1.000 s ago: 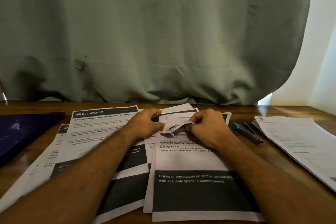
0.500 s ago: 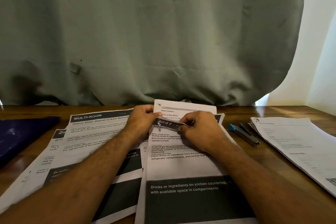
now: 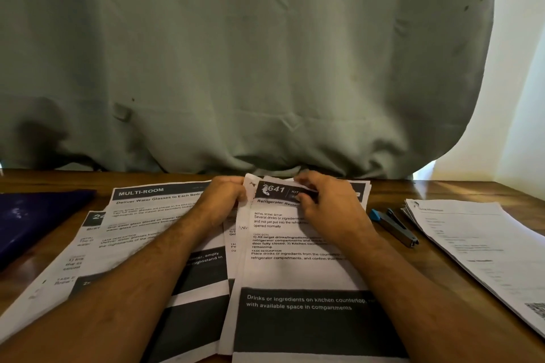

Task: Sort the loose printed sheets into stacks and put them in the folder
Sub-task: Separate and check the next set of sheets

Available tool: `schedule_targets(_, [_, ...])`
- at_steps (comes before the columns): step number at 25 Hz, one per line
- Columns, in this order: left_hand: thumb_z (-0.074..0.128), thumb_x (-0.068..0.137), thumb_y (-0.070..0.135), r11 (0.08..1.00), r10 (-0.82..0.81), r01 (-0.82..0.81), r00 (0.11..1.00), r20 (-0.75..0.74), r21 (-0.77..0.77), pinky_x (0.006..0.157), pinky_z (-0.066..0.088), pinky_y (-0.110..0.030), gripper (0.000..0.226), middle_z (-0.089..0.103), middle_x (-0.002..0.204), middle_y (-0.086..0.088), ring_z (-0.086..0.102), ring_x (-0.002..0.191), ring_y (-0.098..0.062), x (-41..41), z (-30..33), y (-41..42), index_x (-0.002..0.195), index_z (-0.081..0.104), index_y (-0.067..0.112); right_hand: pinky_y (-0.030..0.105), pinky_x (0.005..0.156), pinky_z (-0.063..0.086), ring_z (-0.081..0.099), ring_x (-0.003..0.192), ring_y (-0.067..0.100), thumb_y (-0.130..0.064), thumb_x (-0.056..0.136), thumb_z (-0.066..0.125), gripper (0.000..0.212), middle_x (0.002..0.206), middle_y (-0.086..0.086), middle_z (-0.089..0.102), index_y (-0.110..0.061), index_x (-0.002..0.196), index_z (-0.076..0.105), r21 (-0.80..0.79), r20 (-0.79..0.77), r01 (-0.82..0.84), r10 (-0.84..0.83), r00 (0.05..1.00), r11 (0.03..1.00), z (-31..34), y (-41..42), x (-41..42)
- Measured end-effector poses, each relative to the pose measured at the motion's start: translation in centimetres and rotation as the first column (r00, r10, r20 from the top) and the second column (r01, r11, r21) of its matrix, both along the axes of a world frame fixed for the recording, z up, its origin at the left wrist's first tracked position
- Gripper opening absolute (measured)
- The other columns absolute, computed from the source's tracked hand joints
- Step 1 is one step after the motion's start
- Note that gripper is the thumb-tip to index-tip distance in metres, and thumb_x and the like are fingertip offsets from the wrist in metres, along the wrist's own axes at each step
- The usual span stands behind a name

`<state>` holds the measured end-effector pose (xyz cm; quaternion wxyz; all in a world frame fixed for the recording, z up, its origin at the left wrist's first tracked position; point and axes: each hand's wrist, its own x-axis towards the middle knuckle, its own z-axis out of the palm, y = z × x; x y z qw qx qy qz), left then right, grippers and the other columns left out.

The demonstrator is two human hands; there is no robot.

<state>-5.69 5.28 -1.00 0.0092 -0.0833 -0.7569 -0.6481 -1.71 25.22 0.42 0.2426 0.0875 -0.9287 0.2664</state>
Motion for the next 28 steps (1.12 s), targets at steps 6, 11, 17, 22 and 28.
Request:
schedule_targets(6, [0.052,0.101,0.03,0.731,0.254,-0.332,0.943,-0.214,-0.596,0.088,0.054,-0.036,0.033,0.063,0.132,-0.005,0.062,0.11,-0.021,-0.7,0.0,-1.3,0.133,0.06,0.024,0.027,0.088,0.053,0.06,0.087,0.007,-0.024,0.095,0.062,0.01,0.1,-0.007,0.065,-0.03,0.102,0.063,-0.011,0.126,-0.001,0.003,0.992,1.0,-0.1,-0.1,0.5])
schedule_targets(11, [0.058,0.096,0.048,0.496,0.209,-0.241,0.966,-0.155,-0.834,0.115,0.036,-0.05,0.067,0.046,0.154,-0.009,0.036,0.145,-0.034,-0.9,-0.8,-0.7,0.154,0.032,0.028,0.031,0.092,0.054,0.06,0.093,0.01,-0.022,0.095,0.061,0.011,0.103,-0.005,0.066,-0.028,0.103,0.064,-0.027,0.175,-0.027,0.031,0.984,0.999,-0.2,-0.2,0.8])
schedule_targets(17, [0.064,0.096,0.015,0.738,0.288,-0.457,0.878,-0.381,-0.496,0.097,0.055,-0.04,0.036,0.067,0.119,-0.002,0.062,0.107,-0.019,-0.5,-0.5,0.2,0.132,0.06,0.024,0.029,0.092,0.052,0.059,0.091,0.009,-0.024,0.096,0.06,0.008,0.102,-0.006,0.065,-0.03,0.101,0.063,-0.037,0.146,-0.01,0.015,0.989,0.999,-0.1,-0.1,0.8])
schedule_targets(22, [0.066,0.096,0.024,0.864,0.337,-0.455,0.839,-0.427,-0.214,0.084,0.059,-0.037,0.002,0.071,0.101,0.001,0.067,0.094,-0.014,-0.3,-0.5,0.1,0.096,0.068,0.024,0.029,0.092,0.052,0.06,0.094,0.007,-0.025,0.095,0.06,0.013,0.105,-0.008,0.066,-0.032,0.105,0.064,-0.048,0.101,-0.025,0.029,0.994,0.999,-0.3,-0.1,0.8])
schedule_targets(28, [0.073,0.089,0.01,0.959,0.269,-0.25,0.952,-0.149,0.133,0.06,0.061,-0.03,0.042,0.069,0.113,-0.006,0.072,0.091,-0.021,-0.5,-0.4,0.2,0.121,0.05,0.022,0.011,0.071,0.039,0.055,0.081,0.001,-0.029,0.095,0.059,0.013,0.103,-0.012,0.064,-0.034,0.105,0.065,-0.007,0.046,-0.025,0.025,0.999,1.0,-0.6,-0.3,0.6])
